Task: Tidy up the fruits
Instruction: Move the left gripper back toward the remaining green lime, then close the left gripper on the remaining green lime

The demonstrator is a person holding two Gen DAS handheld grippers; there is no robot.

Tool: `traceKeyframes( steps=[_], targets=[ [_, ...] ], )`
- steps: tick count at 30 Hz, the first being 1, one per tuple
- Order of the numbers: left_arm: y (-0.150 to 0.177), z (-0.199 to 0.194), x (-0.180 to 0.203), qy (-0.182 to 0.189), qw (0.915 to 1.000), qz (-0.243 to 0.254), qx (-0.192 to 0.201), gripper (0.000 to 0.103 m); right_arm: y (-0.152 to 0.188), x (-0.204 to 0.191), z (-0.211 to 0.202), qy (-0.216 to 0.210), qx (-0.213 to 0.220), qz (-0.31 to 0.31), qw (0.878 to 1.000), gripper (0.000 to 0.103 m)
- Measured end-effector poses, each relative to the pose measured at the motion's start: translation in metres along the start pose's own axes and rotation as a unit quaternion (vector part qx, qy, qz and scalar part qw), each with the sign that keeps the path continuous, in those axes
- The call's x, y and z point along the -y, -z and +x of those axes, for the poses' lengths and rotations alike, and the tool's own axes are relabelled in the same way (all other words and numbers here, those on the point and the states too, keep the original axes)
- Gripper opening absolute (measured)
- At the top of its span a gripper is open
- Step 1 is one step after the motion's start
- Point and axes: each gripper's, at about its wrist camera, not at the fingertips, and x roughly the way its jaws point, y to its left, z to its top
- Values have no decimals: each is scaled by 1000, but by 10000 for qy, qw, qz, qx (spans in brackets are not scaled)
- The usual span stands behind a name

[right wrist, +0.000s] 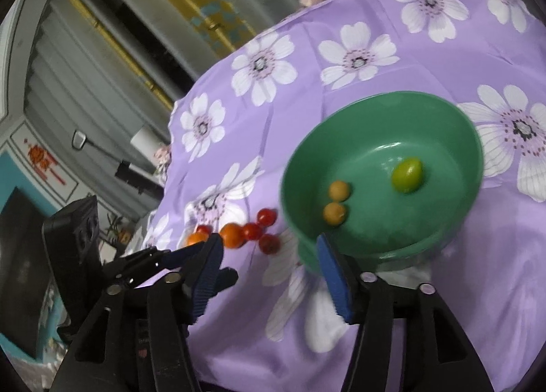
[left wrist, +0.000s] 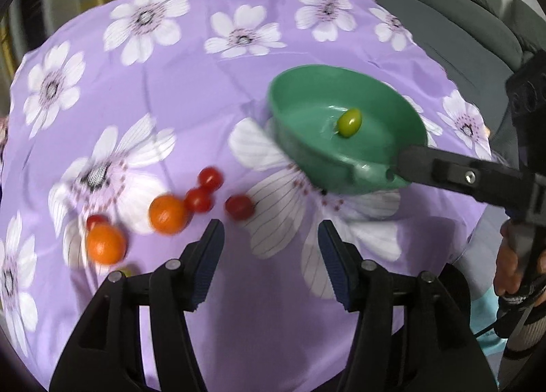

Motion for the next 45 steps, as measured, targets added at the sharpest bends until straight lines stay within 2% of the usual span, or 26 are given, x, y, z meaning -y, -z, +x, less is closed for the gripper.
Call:
traceKeyframes(
  steps=[4, 7, 17, 29, 45],
  targets=[
    [15, -6, -14, -142, 9995, -275, -8, 59, 7, -15, 11, 79, -224, -236, 9994, 63],
    [27, -13, -25, -178, 9984, -532, 9, 66, 13, -25, 19, 187, -370, -421, 9983, 65],
    [61, -24, -55, -272, 9934, -1112, -7, 67, 27, -53, 45, 357, -866, -856, 9919, 66],
    [75, -29, -76, -374, 9921, -1197, 72, 67, 29, -78, 66, 393, -1133, -1177, 9858, 66],
    [76, -30, -85, -405, 9924, -1150, 183, 67, 32, -89, 85, 419, -1335, -1250, 9822, 66]
  ],
)
